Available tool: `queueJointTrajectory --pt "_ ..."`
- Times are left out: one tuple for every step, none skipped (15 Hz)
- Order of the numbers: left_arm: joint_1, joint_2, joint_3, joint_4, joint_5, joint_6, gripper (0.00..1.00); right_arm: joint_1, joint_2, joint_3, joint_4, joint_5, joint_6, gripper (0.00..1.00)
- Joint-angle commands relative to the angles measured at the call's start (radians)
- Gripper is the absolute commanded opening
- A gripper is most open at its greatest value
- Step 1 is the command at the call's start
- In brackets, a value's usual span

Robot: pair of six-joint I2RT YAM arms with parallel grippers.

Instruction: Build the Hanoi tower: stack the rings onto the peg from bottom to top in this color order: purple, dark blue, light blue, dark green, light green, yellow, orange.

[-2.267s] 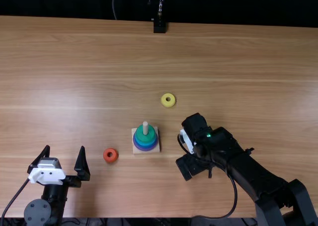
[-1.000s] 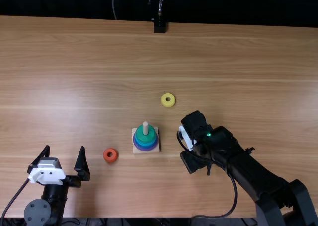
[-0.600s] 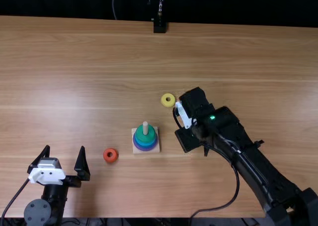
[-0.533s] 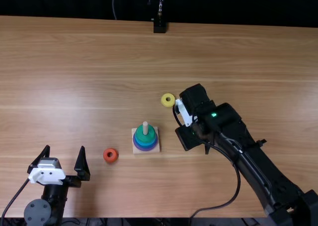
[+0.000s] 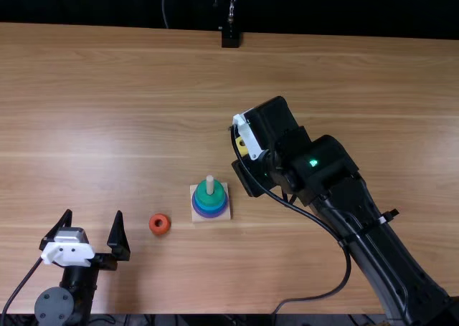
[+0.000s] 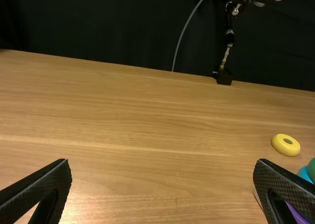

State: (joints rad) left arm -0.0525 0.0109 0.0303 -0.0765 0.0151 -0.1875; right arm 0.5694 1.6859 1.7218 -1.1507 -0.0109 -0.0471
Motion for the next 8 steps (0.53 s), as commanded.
queueJointTrajectory --pt "-0.006 -0.011 -0.03 0.005 0.013 0.0 1.0 0.018 0.031 0.067 -0.017 -0.008 -0.004 0.0" --pt "-0.006 -0.011 -0.03 0.005 0.011 0.0 1.0 0.029 0.051 0.081 -0.023 -0.008 -0.004 0.0" --pt "-0.006 -0.011 -0.03 0.005 0.011 0.0 1.0 0.041 0.07 0.087 -0.023 -0.008 -0.004 0.0" --pt "-0.006 -0.011 -0.03 0.007 0.013 -0.002 1.0 0.052 0.078 0.094 -0.023 -0.008 -0.003 0.0" --pt "-0.006 -0.011 -0.03 0.005 0.011 -0.002 1.0 0.061 0.08 0.102 -0.021 -0.008 -0.001 0.0" --pt "-0.006 -0.011 -0.03 0.005 0.013 0.0 1.0 0.072 0.083 0.108 -0.021 -0.009 0.005 0.0" --pt "-0.006 -0.011 -0.03 0.005 0.011 0.0 1.0 0.083 0.084 0.114 -0.019 -0.009 0.007 0.0" --pt "-0.006 -0.011 -0.03 0.005 0.011 0.0 1.0 0.093 0.098 0.125 -0.019 -0.009 0.007 0.0"
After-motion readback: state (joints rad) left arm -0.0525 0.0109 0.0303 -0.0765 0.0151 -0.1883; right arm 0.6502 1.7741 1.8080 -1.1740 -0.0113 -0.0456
